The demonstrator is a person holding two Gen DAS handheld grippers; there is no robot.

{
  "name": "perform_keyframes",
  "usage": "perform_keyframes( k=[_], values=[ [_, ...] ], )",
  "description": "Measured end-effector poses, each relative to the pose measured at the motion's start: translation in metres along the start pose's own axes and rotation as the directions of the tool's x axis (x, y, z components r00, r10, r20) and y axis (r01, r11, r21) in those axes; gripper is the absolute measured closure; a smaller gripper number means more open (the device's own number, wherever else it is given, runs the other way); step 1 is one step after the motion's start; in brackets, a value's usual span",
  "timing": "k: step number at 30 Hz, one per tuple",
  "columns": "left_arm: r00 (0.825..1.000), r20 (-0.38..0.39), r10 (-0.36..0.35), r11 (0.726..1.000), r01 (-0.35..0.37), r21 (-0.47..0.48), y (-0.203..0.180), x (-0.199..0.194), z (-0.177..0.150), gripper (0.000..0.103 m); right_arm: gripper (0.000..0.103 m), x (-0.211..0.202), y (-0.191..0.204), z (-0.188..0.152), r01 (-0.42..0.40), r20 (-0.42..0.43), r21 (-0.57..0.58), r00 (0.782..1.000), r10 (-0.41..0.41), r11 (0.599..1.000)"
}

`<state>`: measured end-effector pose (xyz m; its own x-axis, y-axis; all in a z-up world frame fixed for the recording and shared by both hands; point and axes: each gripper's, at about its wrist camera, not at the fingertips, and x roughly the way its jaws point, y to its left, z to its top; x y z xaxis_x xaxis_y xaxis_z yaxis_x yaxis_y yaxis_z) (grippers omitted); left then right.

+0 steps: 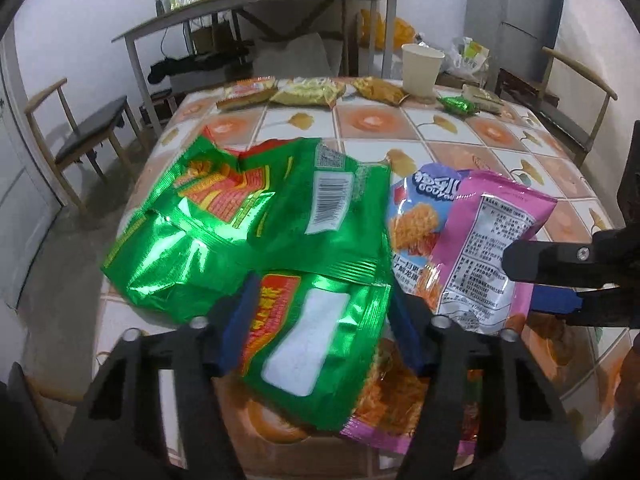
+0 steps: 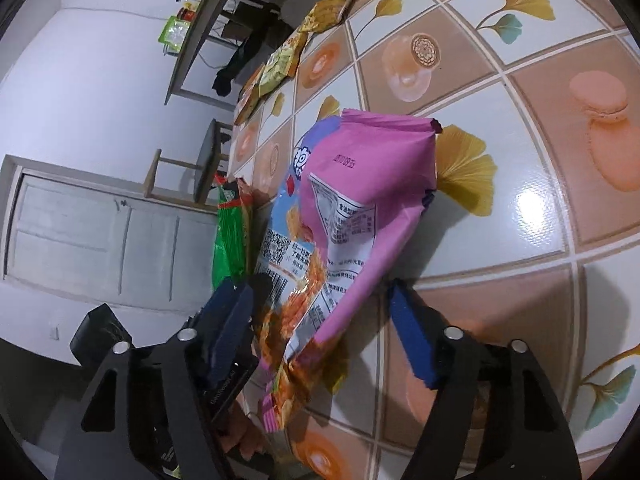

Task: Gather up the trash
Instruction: 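Grasp the green snack bag with the left gripper while the right gripper grasps the pink snack bag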

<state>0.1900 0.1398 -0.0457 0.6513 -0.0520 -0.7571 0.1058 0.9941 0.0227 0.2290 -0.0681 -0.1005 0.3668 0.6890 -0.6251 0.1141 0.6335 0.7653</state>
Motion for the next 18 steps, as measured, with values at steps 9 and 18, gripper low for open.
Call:
perform_keyframes(
  k=[9,18],
  values=[
    [0.999,0.008,-0.046,0.997,0.046,0.065,-0.014,-0.01,-0.003,0.07,0.083,-0.002,-0.013,0.0,-0.035,0.023,0.03,0.999,0.035,0.999],
    [0.98,0.028,-0.198,0.973,0.193,0.13,-0.05,-0.04,-0.012,0.081,0.091,-0.048,-0.022,0.003,-0.033,0.093,-0.025,0.995,0.035,0.999]
  ],
)
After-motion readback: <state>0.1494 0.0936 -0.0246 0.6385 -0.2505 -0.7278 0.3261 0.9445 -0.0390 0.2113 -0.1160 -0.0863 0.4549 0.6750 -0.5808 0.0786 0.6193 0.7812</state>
